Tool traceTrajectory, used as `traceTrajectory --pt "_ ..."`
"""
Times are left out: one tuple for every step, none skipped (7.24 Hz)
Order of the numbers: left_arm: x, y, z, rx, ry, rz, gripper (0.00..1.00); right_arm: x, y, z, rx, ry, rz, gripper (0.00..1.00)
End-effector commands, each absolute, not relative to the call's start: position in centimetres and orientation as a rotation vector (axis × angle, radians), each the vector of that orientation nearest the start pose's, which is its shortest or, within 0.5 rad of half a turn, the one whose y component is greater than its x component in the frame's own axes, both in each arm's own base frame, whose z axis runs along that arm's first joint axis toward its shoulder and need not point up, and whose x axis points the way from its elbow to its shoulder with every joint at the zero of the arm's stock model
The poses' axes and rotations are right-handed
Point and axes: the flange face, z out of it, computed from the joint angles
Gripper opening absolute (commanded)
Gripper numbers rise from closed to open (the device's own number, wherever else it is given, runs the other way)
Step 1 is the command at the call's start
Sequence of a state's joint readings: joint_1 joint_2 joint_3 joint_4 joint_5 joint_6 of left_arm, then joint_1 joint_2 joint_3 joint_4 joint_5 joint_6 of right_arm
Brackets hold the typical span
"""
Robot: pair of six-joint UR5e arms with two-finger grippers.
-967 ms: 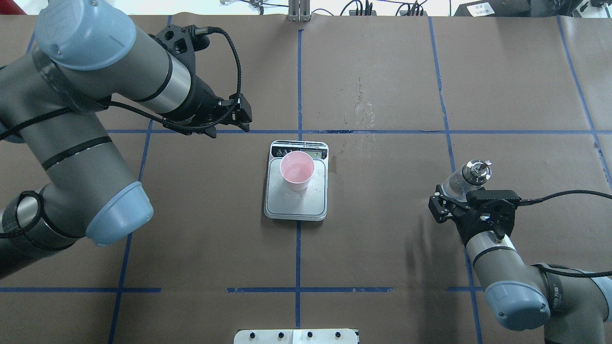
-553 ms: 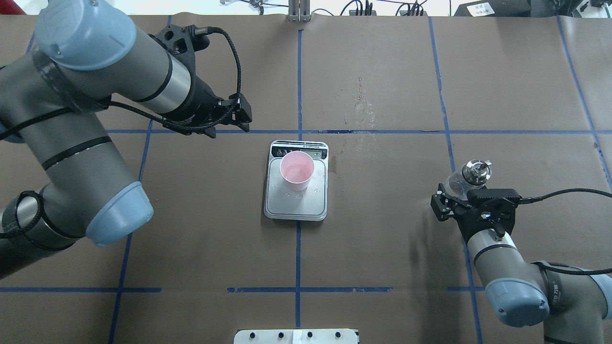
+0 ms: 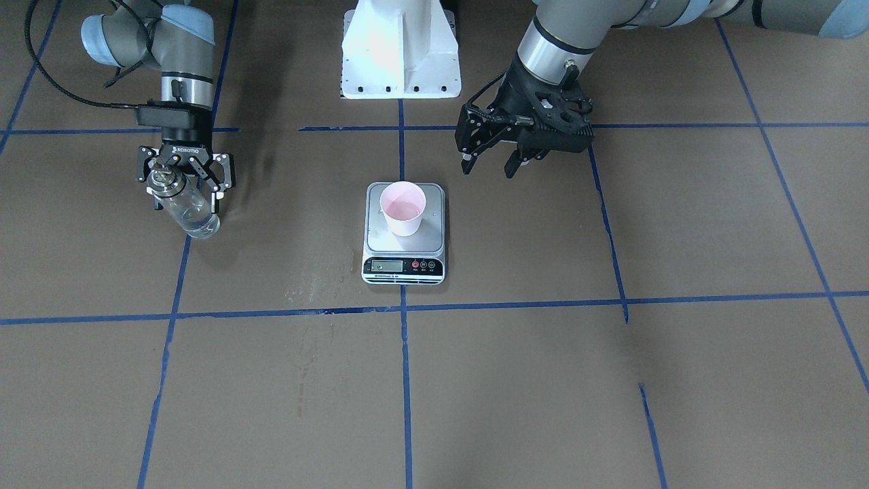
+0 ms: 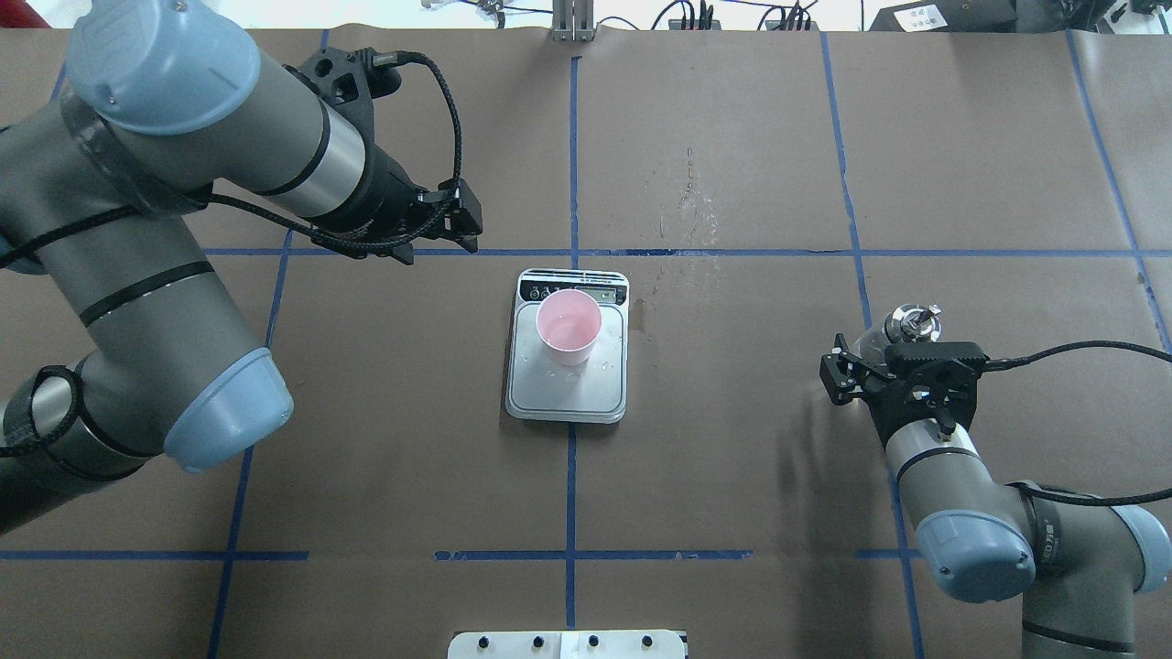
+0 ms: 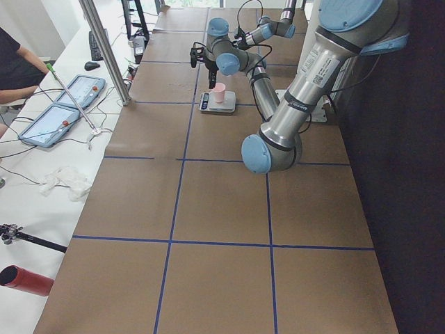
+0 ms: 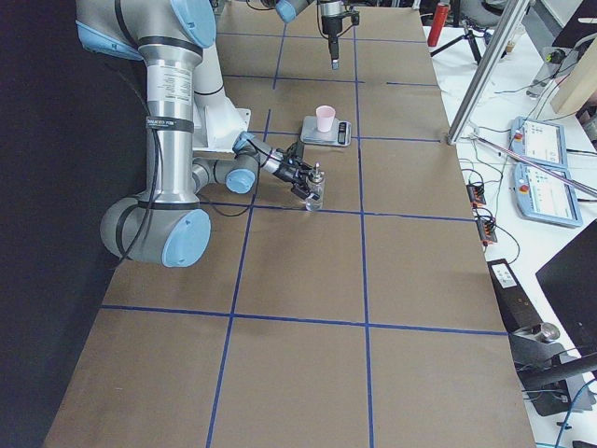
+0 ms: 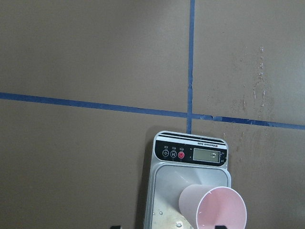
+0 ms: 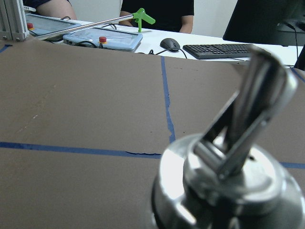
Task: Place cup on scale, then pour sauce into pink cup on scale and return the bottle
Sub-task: 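Lift the sauce bottle with the right gripper and adjust its hold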
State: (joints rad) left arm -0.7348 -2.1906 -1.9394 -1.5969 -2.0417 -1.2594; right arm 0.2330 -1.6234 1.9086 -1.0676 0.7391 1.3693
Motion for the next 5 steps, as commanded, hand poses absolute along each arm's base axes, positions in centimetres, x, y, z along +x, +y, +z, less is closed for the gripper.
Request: traceTrajectory --pt "37.9 -46.1 14.4 0.121 1.066 -0.146 0.72 -41.3 -31.7 45.7 0.931 -0.54 0.356 0.94" --pt "37.4 -45.7 14.0 0.119 1.064 -0.147 0.72 -41.3 -31.7 45.8 0.931 -0.543 0.359 0.8" --pt "37.3 -45.6 13.9 0.121 1.066 -0.146 0.72 -41.1 -31.6 45.5 0.937 -0.586 0.378 0.16" --pt "37.2 -45.5 13.8 0.119 1.064 -0.147 0.72 -41.3 -31.7 46.3 0.942 -0.613 0.384 0.0" --pt "37.2 -45.5 13.7 0.116 1.062 -0.147 0.72 -41.4 -31.7 46.7 0.955 -0.648 0.403 0.0"
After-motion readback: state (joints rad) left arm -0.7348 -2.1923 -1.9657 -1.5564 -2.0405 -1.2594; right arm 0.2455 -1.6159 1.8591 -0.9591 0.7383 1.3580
